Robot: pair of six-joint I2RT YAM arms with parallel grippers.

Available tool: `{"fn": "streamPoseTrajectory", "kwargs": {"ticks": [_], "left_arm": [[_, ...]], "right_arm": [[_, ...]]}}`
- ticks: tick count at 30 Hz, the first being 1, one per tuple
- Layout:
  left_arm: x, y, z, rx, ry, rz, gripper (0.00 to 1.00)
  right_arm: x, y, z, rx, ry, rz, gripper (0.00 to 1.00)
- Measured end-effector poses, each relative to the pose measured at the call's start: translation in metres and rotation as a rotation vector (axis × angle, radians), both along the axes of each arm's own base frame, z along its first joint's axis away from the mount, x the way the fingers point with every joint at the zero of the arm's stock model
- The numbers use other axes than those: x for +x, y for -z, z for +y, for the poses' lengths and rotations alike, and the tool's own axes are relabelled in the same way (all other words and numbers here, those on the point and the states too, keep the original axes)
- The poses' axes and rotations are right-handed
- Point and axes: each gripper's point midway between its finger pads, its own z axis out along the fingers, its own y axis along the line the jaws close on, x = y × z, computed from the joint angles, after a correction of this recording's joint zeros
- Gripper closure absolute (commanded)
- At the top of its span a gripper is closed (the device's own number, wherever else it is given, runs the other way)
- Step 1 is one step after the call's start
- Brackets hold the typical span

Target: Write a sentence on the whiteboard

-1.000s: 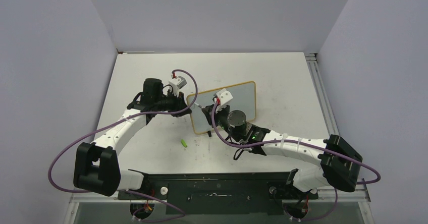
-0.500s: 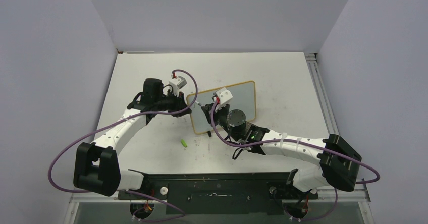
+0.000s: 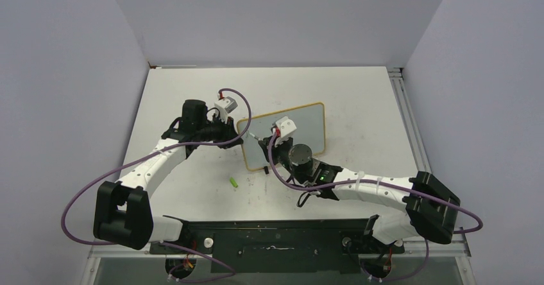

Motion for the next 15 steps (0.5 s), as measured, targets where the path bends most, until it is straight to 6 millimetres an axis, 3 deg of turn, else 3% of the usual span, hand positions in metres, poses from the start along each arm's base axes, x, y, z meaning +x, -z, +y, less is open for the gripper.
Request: {"fn": "streamPoseTrajectory", "kwargs": {"ticks": [15], "left_arm": [[-0.0005,0.0001,-0.0009,0.002,0.006,-0.003,1.00]], "right_arm": [[-0.0027,0.0063,-0.0046,0.003,0.017,0.017,0.95]]}}
